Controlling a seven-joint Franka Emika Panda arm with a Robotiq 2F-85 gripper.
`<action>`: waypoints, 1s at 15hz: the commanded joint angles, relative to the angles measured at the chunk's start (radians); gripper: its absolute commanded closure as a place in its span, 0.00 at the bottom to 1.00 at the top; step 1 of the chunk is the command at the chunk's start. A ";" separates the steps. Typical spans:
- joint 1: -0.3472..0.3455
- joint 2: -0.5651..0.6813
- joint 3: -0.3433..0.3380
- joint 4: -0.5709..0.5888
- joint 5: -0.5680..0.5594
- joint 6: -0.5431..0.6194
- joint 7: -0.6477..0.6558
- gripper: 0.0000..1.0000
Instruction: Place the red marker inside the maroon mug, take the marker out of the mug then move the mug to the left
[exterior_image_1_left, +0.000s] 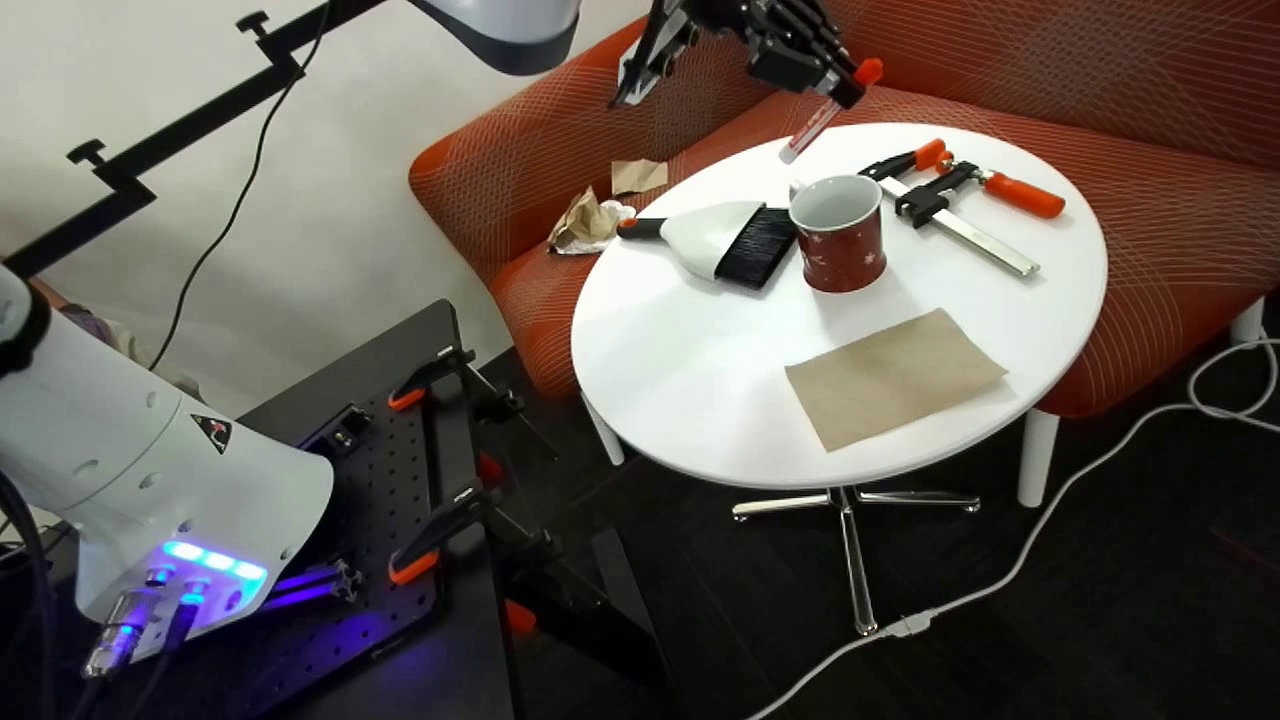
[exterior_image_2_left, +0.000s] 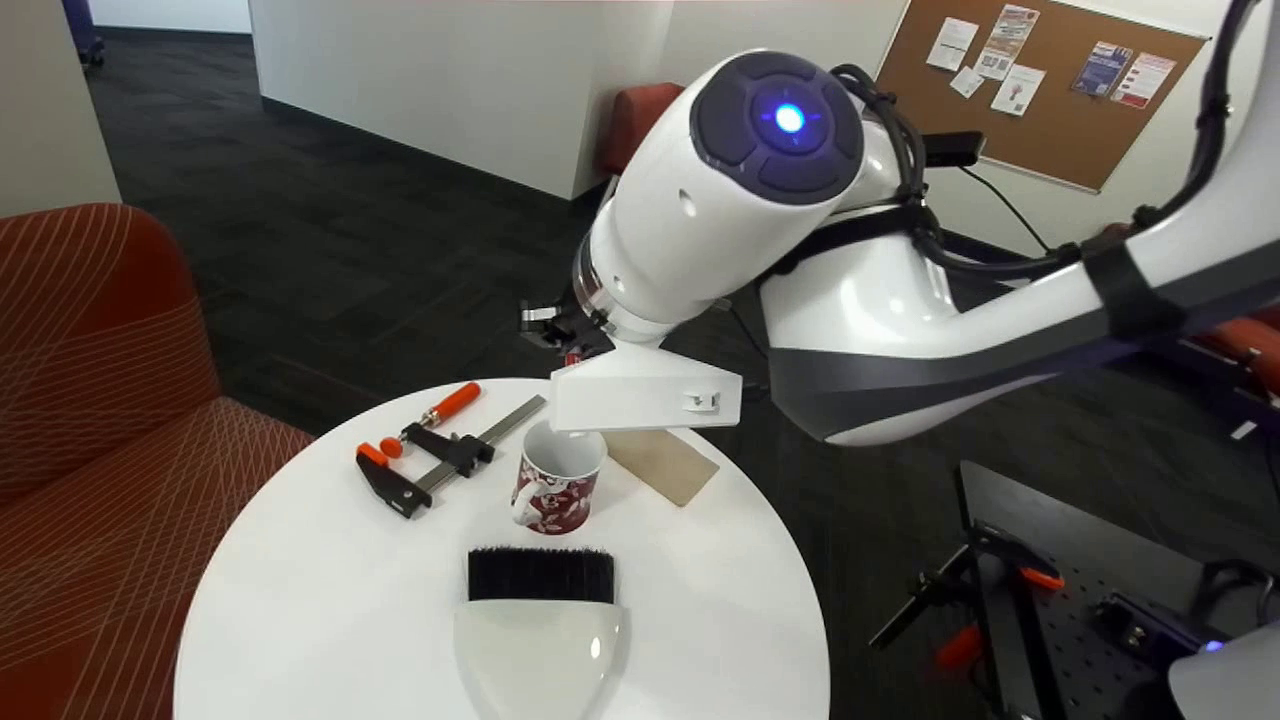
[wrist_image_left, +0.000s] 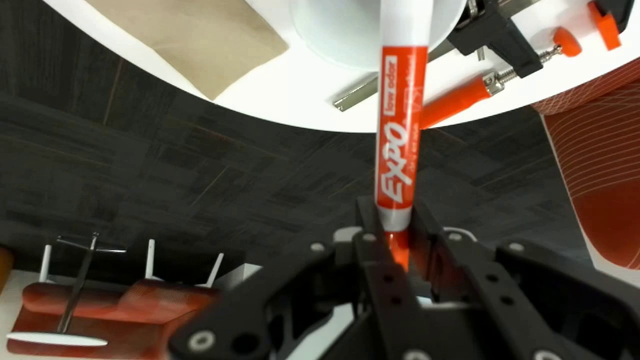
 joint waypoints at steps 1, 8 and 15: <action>0.082 0.136 -0.075 0.048 0.044 -0.024 0.077 0.95; 0.148 0.323 -0.131 0.088 0.211 -0.033 0.087 0.95; 0.161 0.438 -0.137 0.127 0.339 -0.048 0.061 0.95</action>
